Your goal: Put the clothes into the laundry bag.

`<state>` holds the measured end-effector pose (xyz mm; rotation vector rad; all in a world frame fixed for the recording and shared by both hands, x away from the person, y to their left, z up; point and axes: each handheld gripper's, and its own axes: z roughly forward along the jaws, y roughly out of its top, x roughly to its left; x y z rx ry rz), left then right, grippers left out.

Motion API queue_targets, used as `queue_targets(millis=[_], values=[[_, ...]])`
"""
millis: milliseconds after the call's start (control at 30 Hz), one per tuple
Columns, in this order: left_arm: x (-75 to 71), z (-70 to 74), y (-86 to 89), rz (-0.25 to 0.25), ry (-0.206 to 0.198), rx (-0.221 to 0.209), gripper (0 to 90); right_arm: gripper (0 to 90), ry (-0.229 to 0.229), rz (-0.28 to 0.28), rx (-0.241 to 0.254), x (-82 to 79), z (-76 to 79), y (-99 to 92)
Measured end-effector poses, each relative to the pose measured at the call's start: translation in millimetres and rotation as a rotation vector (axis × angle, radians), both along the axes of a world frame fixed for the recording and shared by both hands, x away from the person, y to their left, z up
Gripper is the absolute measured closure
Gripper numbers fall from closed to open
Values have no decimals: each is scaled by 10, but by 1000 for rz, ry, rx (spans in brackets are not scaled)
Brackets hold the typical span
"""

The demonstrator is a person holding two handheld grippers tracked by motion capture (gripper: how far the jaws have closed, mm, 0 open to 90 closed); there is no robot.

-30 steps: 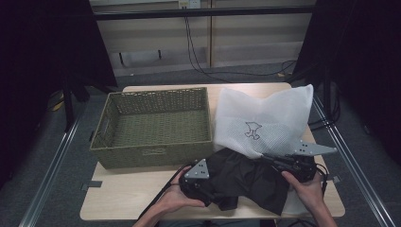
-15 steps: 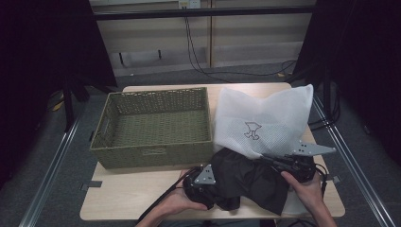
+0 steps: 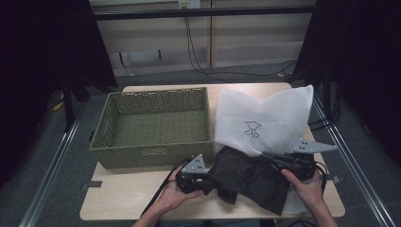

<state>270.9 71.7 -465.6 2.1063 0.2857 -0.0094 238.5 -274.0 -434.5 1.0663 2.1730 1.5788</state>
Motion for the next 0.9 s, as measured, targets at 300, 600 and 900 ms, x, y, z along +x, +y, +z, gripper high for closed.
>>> queue_targets(millis=[300,600,900], values=[[56,313,-273,-36,9,-146,833,874,-43,34,27,74,240,120],[141,520,-699,-56,-18,-171,834,876,-115,71,36,100,612,246],[156,208,-985,24,-52,-100,830,876,-132,115,91,-6,586,244]])
